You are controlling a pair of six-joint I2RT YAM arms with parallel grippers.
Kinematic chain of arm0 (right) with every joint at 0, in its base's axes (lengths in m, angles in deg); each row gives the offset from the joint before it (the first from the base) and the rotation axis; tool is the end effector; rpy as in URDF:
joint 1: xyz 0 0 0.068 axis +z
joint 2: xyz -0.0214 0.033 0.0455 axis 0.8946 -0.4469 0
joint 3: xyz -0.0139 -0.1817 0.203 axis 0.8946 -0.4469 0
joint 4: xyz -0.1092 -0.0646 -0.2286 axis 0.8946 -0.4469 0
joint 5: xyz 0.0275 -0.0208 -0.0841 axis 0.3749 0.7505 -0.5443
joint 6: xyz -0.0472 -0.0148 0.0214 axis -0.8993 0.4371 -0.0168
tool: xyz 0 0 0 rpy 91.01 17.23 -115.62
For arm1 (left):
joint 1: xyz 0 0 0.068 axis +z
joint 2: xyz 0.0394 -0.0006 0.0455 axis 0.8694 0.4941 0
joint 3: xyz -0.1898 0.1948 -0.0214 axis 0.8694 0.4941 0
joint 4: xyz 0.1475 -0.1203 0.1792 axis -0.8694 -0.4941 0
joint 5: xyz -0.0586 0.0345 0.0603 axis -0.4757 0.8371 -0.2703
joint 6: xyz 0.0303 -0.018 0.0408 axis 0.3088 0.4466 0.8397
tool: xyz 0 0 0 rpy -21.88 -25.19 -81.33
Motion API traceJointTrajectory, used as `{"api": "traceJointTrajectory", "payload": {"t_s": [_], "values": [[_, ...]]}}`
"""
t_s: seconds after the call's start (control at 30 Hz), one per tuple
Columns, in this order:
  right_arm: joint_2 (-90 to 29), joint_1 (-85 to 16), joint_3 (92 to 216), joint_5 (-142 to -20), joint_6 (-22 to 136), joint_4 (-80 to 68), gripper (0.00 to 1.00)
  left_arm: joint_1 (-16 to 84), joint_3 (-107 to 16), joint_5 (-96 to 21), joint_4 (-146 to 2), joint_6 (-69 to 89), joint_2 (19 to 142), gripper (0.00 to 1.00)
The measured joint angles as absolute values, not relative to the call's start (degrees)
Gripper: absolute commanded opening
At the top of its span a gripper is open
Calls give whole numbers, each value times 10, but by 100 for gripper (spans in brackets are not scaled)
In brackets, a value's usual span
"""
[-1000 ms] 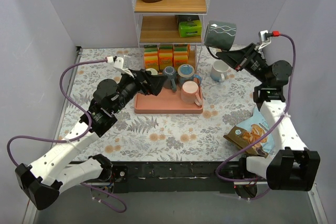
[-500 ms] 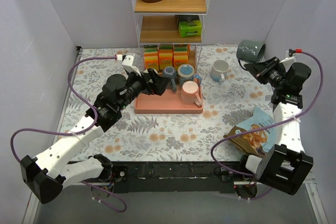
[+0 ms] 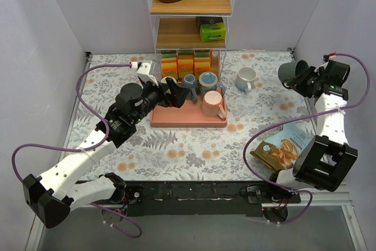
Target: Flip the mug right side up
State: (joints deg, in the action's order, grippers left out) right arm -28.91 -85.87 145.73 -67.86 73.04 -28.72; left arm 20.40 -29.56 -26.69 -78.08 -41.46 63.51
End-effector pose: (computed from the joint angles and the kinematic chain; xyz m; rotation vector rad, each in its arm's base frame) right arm 0.2919 -0.1066 0.3195 0.6353 2.0656 0.4026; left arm 0.1847 -0.1526 0.3768 -0.4118 1.8154 -1.2791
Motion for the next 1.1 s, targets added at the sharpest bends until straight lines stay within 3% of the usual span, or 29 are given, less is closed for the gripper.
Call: {"api": "traceJointTrajectory", "payload": {"t_s": [0.4, 1.1], "values": [[-364, -760, 1514, -816, 634, -346, 1, 204, -296, -267, -789, -412, 652, 98], [-527, -666, 1594, -981, 608, -344, 1, 204, -296, -269, -801, -406, 670, 98]]}}
